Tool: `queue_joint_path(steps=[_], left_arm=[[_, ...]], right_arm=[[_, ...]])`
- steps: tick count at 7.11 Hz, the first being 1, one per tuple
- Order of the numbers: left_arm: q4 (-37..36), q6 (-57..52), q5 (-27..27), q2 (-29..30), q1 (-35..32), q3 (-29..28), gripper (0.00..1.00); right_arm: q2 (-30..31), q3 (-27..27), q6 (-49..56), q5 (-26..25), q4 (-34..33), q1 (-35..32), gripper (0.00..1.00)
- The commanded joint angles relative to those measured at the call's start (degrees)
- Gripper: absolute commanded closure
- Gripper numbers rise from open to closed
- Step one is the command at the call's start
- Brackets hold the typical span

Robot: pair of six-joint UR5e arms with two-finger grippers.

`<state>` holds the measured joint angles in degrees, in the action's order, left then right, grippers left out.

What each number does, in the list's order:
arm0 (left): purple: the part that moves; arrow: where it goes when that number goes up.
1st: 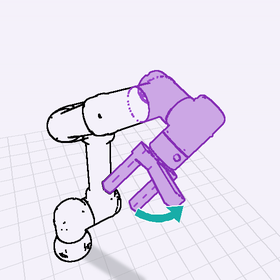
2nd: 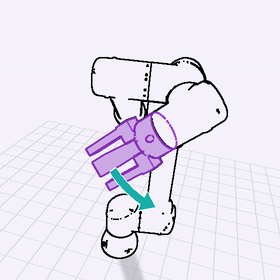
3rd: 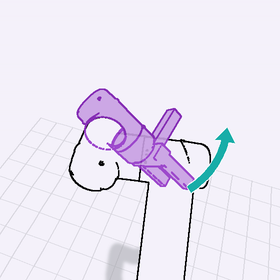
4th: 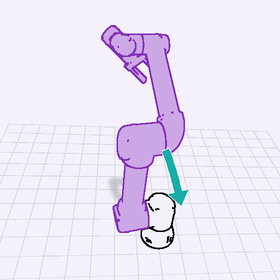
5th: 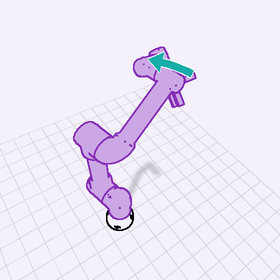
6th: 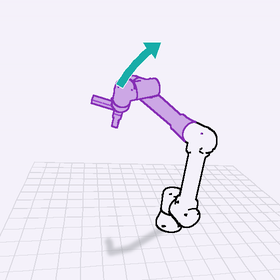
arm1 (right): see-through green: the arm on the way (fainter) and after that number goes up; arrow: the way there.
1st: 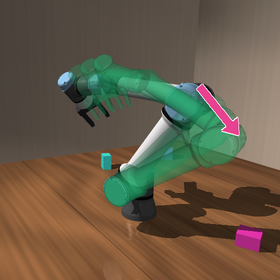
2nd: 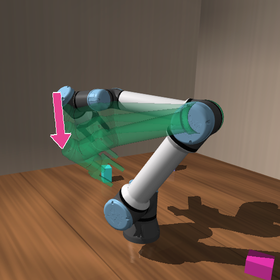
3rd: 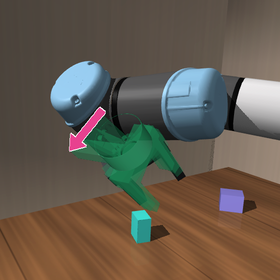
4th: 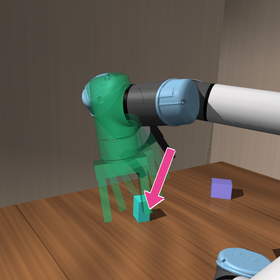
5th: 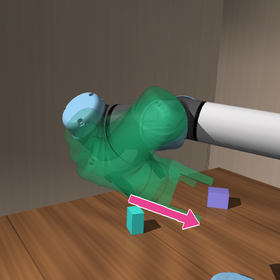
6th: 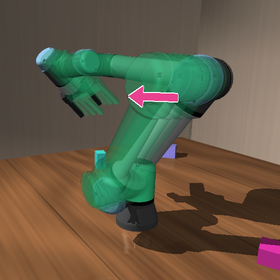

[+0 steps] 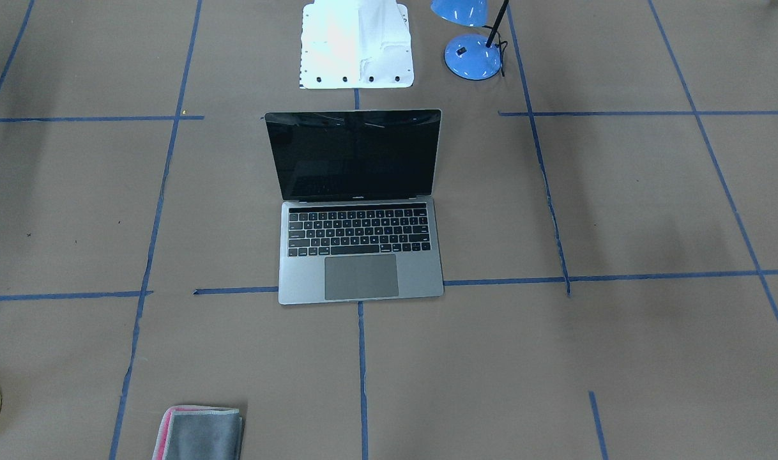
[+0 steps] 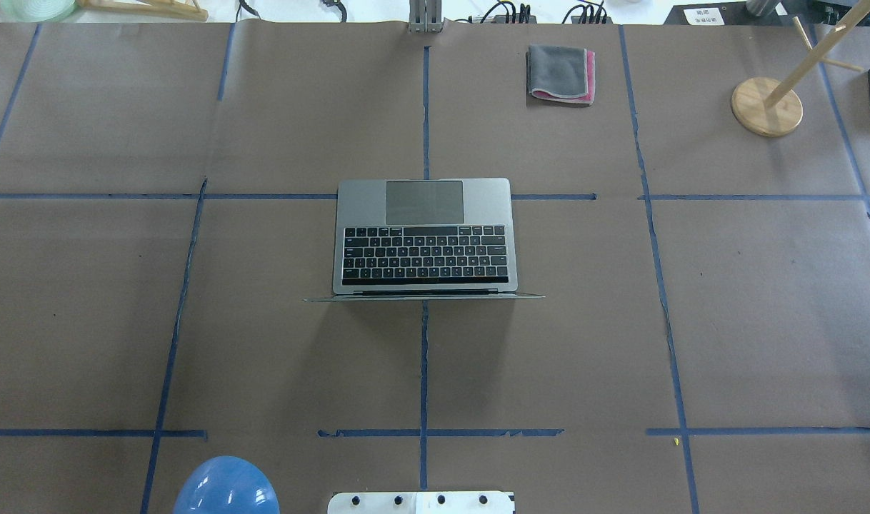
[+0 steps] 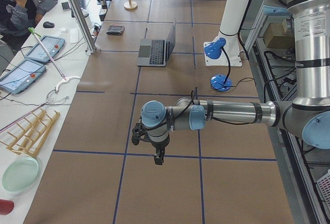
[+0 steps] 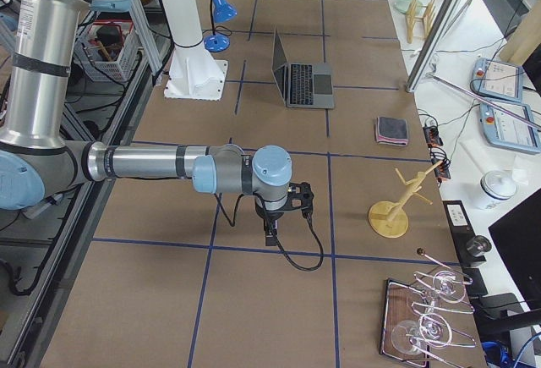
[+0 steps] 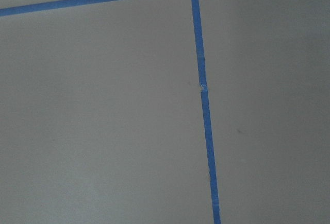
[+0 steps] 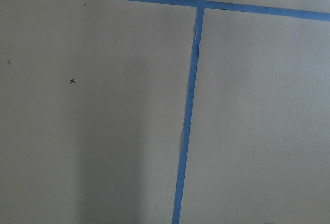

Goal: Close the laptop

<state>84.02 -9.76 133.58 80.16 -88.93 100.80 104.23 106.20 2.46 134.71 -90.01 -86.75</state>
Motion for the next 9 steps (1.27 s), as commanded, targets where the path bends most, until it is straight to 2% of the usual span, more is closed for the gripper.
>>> queue_joint_path(steps=[1,4,5,7,8,9], left_arm=[[0.00,-0.08,-0.07,-0.17,0.51,0.18,0.01],[0.09,-0.08,-0.16,0.18,1.13,0.19,0.01],[0.09,0.26,-0.68,0.79,3.30,0.62,0.01],[6.64,0.79,-0.42,10.32,3.41,-0.85,0.01],[7.29,0.71,0.01,11.24,3.41,-1.30,0.01],[7.64,2.88,0.19,11.34,3.50,-0.87,0.01]], right_arm=[[0.01,0.32,0.00,-0.06,0.01,-0.09,0.00],[-0.25,0.93,-0.35,0.03,0.01,0.00,0.00],[-0.43,1.89,-0.26,0.03,0.70,0.00,0.00],[-0.35,1.90,-0.44,0.21,3.17,0.00,0.00],[-0.43,2.16,-0.44,0.29,3.26,0.09,0.00],[-0.52,2.69,-0.44,3.08,3.34,0.52,0.00]])
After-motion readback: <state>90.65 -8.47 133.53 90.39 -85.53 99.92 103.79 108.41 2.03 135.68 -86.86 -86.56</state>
